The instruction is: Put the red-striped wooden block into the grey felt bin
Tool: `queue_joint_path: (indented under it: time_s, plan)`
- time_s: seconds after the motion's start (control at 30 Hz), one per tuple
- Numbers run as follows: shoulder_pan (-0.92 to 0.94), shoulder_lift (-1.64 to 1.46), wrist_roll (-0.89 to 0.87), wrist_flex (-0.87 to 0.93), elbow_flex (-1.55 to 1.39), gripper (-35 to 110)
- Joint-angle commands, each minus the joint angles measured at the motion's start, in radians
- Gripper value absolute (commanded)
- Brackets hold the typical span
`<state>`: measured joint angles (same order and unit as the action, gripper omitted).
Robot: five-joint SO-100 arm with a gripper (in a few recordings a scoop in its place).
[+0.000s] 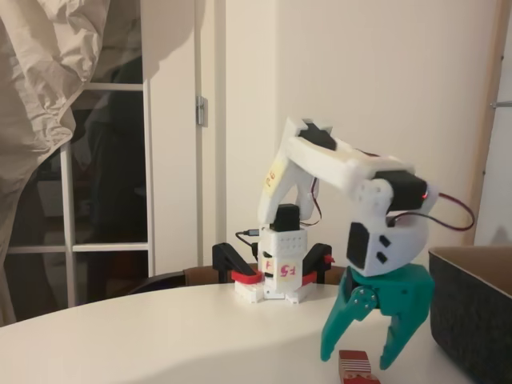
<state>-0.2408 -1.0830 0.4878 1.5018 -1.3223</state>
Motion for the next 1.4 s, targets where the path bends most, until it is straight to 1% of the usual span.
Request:
queue_joint_path:
  time_s: [0.0, 0.37, 1.37]
  plan:
    - [0.006, -0.006, -0.011, -0.017, 0.014, 27]
    - [0.043, -0.003, -0.064, -0.034, 0.011, 26]
    - [0.064, 0.028, -0.025, -0.035, 0.006, 17]
